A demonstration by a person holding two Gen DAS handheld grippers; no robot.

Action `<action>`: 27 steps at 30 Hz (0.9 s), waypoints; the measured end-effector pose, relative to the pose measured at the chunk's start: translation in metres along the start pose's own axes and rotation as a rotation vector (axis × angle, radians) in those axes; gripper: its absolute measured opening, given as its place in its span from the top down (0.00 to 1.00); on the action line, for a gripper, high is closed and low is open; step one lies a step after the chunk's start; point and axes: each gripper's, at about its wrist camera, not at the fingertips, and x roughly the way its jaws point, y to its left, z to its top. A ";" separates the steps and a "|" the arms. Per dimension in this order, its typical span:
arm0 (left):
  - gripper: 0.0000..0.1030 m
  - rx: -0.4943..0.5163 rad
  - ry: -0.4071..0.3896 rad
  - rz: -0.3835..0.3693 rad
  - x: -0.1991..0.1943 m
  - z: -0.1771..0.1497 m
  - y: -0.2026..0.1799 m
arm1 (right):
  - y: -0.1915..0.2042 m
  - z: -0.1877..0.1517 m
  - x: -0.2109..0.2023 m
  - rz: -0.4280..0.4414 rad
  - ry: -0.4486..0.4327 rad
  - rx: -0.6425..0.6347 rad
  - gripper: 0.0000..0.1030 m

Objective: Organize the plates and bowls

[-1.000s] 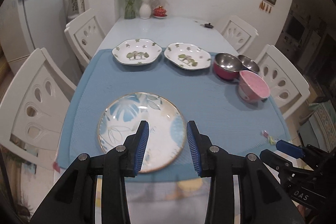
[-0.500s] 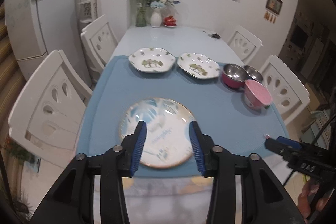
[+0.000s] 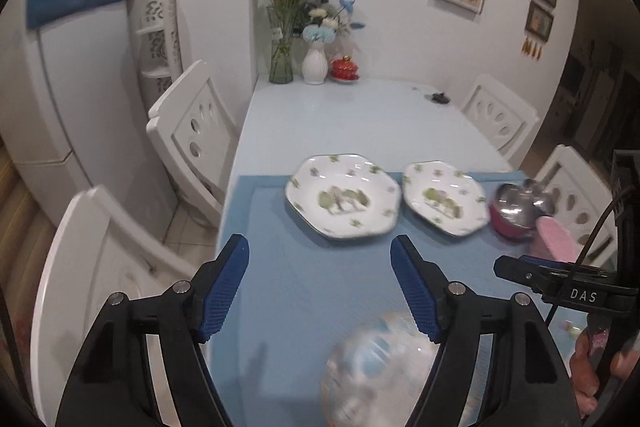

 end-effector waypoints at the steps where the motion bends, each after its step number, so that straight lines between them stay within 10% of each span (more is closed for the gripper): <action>1: 0.30 -0.003 0.014 -0.008 0.012 0.005 0.005 | 0.002 0.007 0.013 -0.005 0.011 0.009 0.42; 11: 0.34 -0.045 0.159 -0.087 0.151 0.035 0.044 | -0.007 0.066 0.141 -0.061 0.119 0.178 0.44; 27: 0.64 -0.156 0.293 -0.190 0.281 0.023 0.062 | 0.004 0.094 0.223 -0.154 0.178 0.032 0.64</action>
